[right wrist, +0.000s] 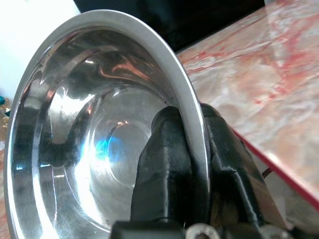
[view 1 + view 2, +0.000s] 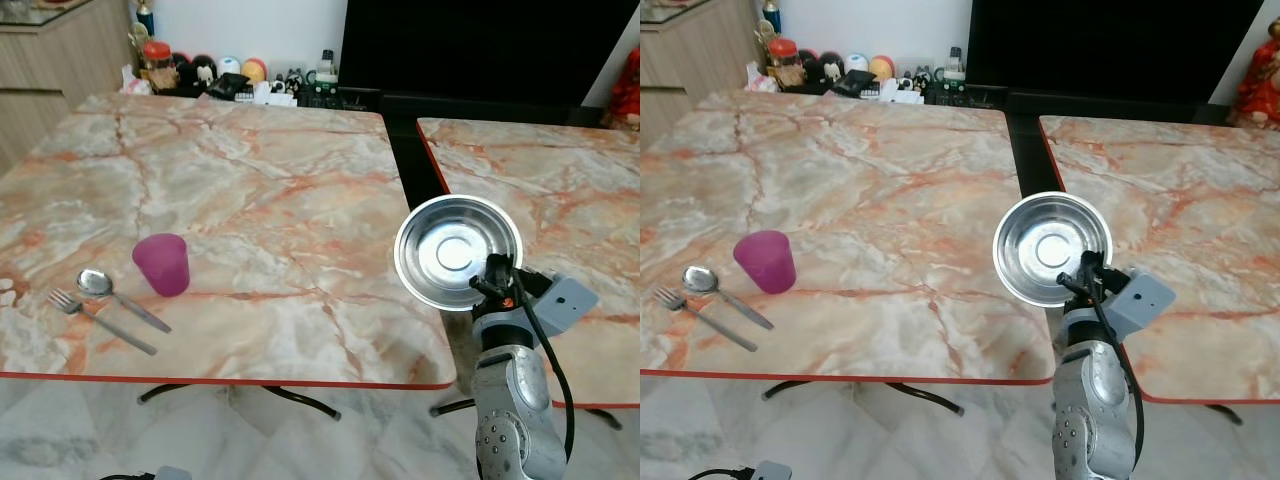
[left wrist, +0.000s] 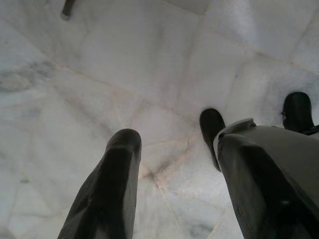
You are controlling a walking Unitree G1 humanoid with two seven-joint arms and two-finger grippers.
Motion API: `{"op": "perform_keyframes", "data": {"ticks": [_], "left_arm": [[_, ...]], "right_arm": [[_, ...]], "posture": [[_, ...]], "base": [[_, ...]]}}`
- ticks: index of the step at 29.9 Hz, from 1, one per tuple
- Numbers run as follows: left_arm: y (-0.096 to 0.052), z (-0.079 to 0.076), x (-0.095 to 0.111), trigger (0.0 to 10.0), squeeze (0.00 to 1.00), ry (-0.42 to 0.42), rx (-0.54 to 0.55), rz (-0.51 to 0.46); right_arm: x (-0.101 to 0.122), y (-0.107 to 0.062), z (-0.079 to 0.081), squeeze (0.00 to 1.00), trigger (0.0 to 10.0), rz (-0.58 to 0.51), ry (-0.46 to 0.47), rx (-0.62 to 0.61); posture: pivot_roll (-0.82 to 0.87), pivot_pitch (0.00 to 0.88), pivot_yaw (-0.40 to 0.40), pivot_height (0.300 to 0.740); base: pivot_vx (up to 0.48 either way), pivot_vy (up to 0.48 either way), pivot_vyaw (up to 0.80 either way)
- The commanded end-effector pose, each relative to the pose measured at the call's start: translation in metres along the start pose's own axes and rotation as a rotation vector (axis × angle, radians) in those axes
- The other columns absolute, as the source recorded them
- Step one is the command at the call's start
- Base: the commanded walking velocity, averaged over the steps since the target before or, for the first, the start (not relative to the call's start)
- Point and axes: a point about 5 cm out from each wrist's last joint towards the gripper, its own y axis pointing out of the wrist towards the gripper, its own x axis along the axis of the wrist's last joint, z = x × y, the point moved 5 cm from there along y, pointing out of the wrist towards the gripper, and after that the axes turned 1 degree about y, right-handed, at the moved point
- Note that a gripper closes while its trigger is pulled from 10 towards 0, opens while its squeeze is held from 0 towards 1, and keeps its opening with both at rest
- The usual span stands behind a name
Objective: Setting the table
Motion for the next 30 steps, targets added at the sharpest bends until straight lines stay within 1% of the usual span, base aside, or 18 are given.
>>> {"op": "perform_keyframes", "data": {"ticks": [1, 7, 9, 18, 23, 30], "left_arm": [[-0.0020, -0.0021, -0.0131, 10.0, 0.00, -0.001, -0.003, 0.042], [-0.0022, -0.0003, -0.0136, 10.0, 0.00, -0.007, 0.004, 0.044], [-0.0025, -0.0002, -0.0147, 10.0, 0.00, -0.006, 0.004, 0.046], [-0.0026, -0.0002, -0.0149, 10.0, 0.00, -0.010, 0.006, 0.045], [-0.0026, -0.0002, -0.0145, 10.0, 0.00, -0.012, 0.007, 0.043], [-0.0027, 0.0010, -0.0146, 10.0, 0.00, -0.013, 0.012, 0.042]], "right_arm": [[0.0024, -0.0005, 0.0009, 0.00, 10.0, -0.007, -0.011, 0.002], [0.0016, 0.0001, 0.0008, 0.00, 10.0, -0.005, -0.011, -0.005], [0.0002, -0.0001, -0.0015, 0.00, 10.0, 0.001, 0.005, -0.020], [0.0021, 0.0001, -0.0015, 0.00, 10.0, -0.011, 0.023, -0.023], [0.0015, 0.0008, -0.0044, 0.00, 10.0, -0.003, 0.035, -0.042], [-0.0010, -0.0011, -0.0027, 0.00, 10.0, 0.007, 0.037, -0.034]], "posture": [[-0.01, 0.114, -0.036, 0.740], [-0.01, 0.128, -0.035, 0.740], [-0.01, 0.132, -0.033, 0.740], [-0.01, 0.134, -0.033, 0.740], [-0.01, 0.136, -0.033, 0.740], [-0.01, 0.137, -0.036, 0.740]], "base": [[0.000, -0.480, 0.00], [0.000, -0.480, 0.45], [0.000, -0.480, 0.00], [0.000, -0.480, 0.00], [0.000, -0.480, 0.00], [0.000, -0.480, -0.72]]}}
